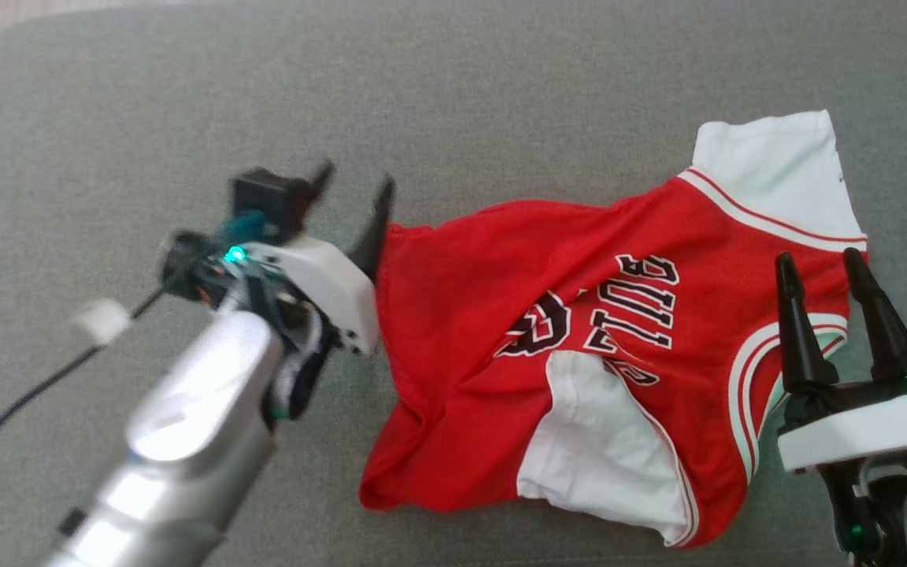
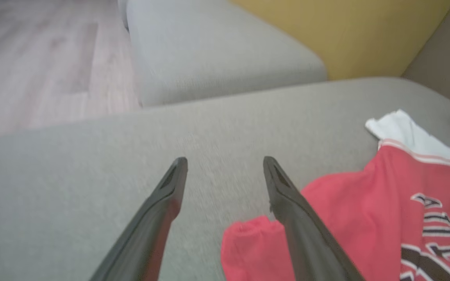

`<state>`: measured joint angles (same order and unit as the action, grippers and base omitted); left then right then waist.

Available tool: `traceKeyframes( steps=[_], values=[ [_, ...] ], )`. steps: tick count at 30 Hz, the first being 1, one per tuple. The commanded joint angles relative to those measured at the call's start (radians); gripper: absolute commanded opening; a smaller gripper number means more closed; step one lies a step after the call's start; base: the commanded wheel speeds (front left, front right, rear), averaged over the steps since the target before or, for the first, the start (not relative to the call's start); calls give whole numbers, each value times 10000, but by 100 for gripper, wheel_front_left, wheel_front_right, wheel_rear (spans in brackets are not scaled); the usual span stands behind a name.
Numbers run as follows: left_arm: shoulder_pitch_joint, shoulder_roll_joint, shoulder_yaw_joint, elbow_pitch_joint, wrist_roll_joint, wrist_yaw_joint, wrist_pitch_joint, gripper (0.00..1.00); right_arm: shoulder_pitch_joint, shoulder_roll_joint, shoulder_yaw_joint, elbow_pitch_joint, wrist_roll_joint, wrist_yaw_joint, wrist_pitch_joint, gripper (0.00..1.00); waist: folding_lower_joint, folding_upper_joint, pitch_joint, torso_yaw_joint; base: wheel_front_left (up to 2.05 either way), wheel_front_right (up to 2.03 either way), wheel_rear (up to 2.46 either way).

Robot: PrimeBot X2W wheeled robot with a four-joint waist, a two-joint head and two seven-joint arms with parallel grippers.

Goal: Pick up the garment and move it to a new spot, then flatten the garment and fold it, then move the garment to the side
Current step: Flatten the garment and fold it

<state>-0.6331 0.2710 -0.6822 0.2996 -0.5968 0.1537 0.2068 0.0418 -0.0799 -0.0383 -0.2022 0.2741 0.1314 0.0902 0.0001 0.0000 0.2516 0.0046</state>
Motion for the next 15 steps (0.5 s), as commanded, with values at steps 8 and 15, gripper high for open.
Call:
traceKeyframes(
  steps=[8, 15],
  values=[
    [-764, -881, -282, 2359, -552, -649, 1003, 100, -321, -112, 37, -299, 246, -7, 67, 100, -1, 0, 423, -127, 0, 0, 0],
    [-1165, -1248, -458, 3406, -601, -936, 1059, 100, -389, -155, 60, -262, 391, -7, 172, 100, -1, 0, 541, -119, 0, 0, 0]
  ],
)
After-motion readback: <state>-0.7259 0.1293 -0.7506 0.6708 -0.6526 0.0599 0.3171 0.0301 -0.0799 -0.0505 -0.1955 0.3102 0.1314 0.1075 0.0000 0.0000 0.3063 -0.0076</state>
